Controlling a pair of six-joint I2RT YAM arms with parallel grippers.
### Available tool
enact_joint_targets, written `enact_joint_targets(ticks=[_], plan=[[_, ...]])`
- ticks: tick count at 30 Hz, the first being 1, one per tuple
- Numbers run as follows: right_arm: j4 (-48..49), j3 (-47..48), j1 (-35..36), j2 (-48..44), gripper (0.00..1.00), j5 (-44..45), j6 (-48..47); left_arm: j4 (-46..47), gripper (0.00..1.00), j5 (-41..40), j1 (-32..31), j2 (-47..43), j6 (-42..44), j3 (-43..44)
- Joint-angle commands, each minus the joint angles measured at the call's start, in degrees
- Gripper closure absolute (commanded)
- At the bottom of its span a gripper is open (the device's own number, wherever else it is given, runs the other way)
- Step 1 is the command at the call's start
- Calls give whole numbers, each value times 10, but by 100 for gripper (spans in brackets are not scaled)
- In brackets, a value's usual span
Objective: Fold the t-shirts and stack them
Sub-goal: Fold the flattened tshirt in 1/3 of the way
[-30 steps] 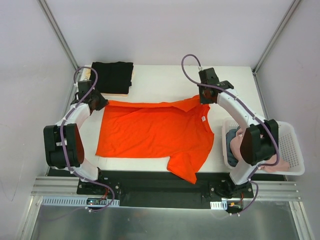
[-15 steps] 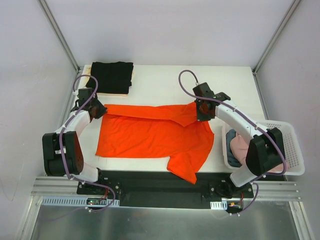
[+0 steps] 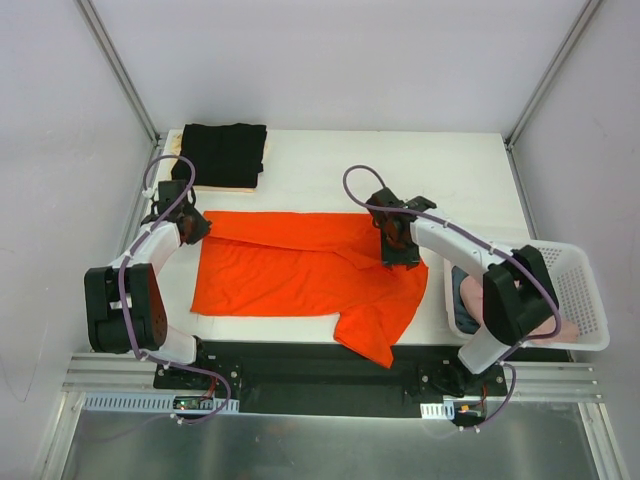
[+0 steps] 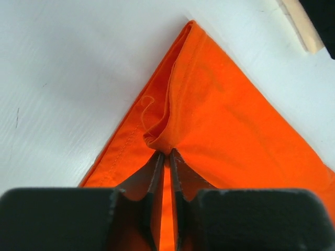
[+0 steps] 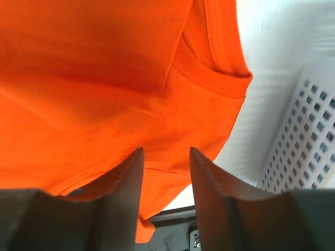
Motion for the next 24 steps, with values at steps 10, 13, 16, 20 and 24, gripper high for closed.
enact_joint_targets(ticks=[10, 13, 16, 20, 24], plan=[[42, -7, 32, -90, 3, -40, -64, -45, 1, 36, 0, -117, 5, -3], [93, -15, 54, -90, 3, -89, -104, -47, 1, 72, 0, -140, 6, -9], [119, -7, 74, -69, 3, -115, -110, -47, 1, 84, 0, -172, 2, -40], [165, -13, 78, -25, 2, -163, -71, -46, 1, 55, -6, -233, -15, -100], [224, -26, 78, 8, 1, -194, -35, -44, 1, 18, -8, -263, -15, -136]])
